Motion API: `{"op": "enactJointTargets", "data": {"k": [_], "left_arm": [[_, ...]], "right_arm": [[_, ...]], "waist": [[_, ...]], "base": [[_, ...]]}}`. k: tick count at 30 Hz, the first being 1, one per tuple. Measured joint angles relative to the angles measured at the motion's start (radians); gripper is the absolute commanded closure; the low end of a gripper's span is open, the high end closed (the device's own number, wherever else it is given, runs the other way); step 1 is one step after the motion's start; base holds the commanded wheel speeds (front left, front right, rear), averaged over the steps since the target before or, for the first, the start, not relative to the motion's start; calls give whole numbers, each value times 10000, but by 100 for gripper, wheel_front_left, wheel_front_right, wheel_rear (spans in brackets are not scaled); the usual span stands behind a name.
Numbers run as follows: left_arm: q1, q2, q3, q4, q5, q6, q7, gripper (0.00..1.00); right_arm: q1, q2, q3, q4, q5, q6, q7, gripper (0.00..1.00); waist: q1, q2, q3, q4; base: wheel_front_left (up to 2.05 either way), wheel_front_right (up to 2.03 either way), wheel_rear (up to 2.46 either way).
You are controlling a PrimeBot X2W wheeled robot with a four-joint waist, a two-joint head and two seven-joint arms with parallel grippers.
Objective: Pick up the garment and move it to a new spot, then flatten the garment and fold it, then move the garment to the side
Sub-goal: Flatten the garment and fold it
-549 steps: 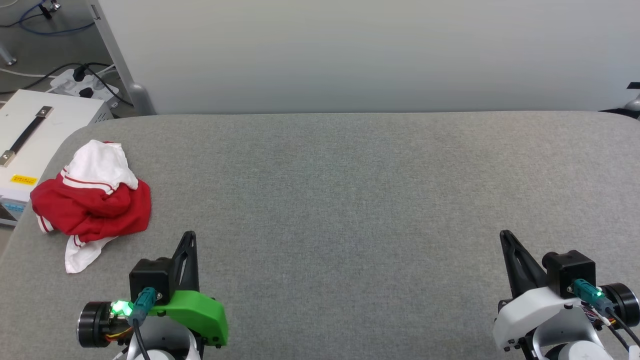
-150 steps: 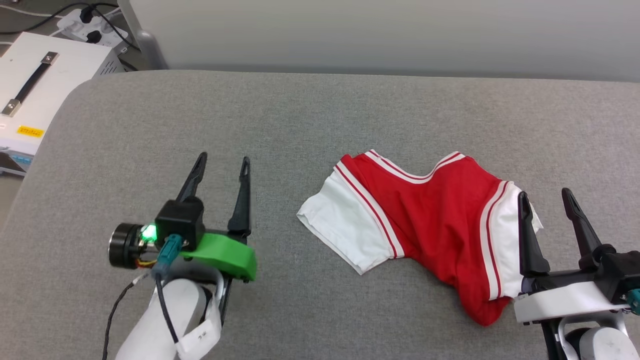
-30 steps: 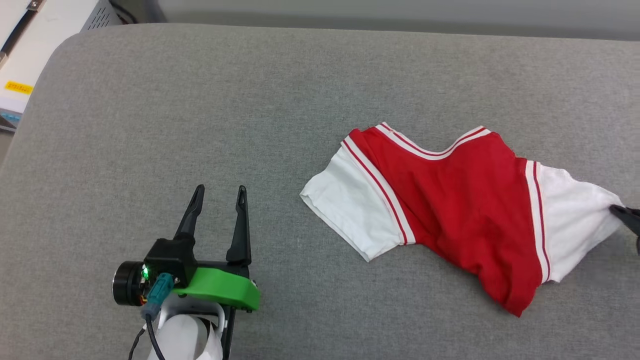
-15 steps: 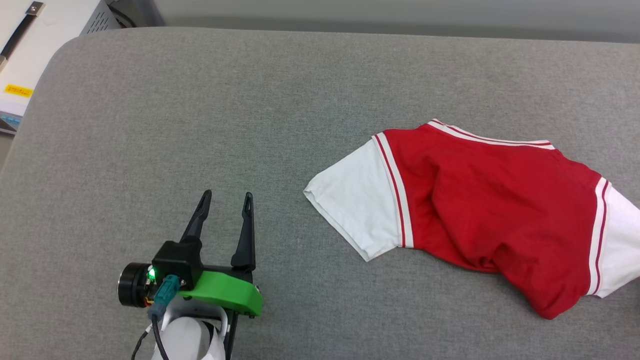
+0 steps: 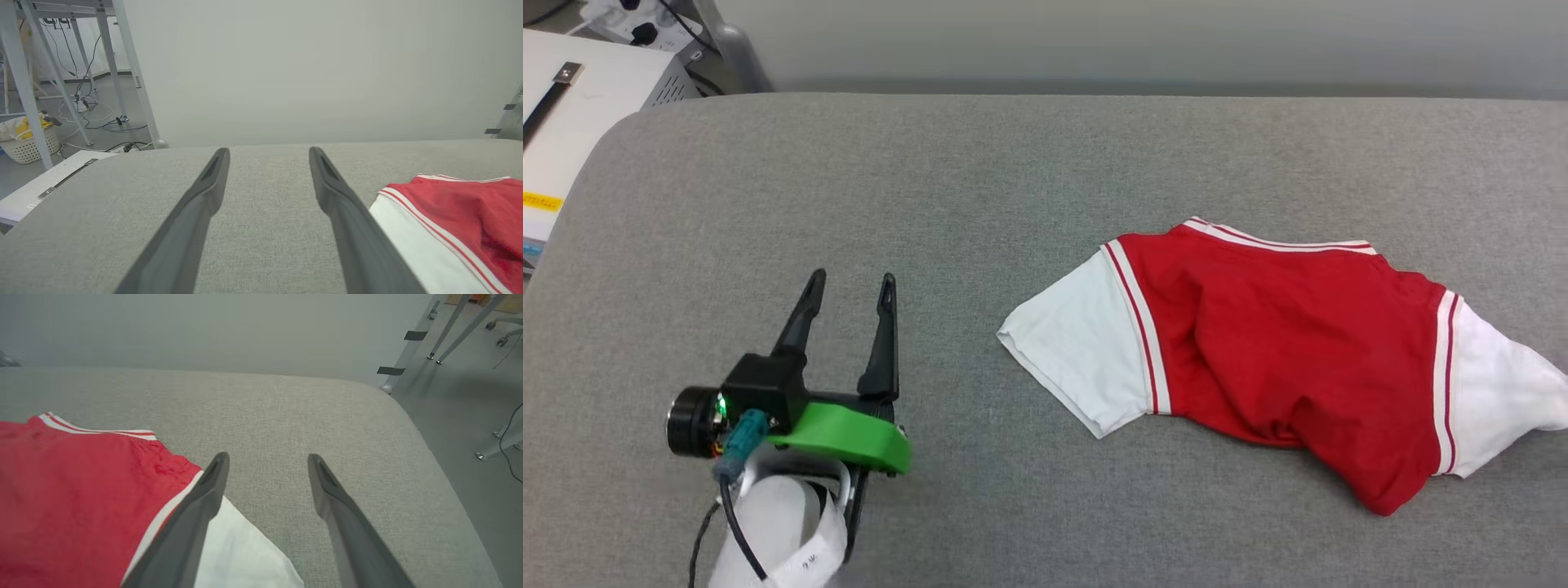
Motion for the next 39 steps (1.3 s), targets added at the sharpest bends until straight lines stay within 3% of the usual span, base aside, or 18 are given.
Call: {"op": "enactJointTargets", "data": {"k": [5,10,17,24,27,32,39], "left_arm": [[-1057,560,-178,430,-2,-257,0,0],[-2445,1198,-1085,1680,-395,-332,117,0],[-4883,2474,-3741,2533,-2602,-359,2334,0],[-6595,3402,-6794,2541,-5634,-359,6115,0],[-7161,3647,-7820,2583,-6339,-359,7175,0],[-7681,3760,-9331,2999,-7131,-359,8466,0],[-8091,3921,-11202,3971,-7396,-359,9164,0]], "right_arm": [[68,895,-1116,-978,-1310,0,-337,0],[954,2280,-2853,-2938,-2991,0,-362,0],[2281,3682,-3419,-4441,-4474,0,-382,0],[2555,4270,-3409,-5033,-4991,0,-320,0],[2556,4437,-3344,-5093,-5149,0,-307,0],[2548,4585,-3246,-5125,-5250,0,-307,0],[2437,4838,-3074,-5068,-5333,0,-311,0]], "waist": [[0,0,-18,-171],[0,-1,38,-293],[0,0,196,-488],[0,-1,506,-745],[0,-1,663,-873],[0,0,922,-1111],[0,-1,1296,-1441]], "base": [[0,0,0],[0,0,0],[0,0,0],[0,0,0],[0,0,0],[0,0,0],[0,0,0]]}}
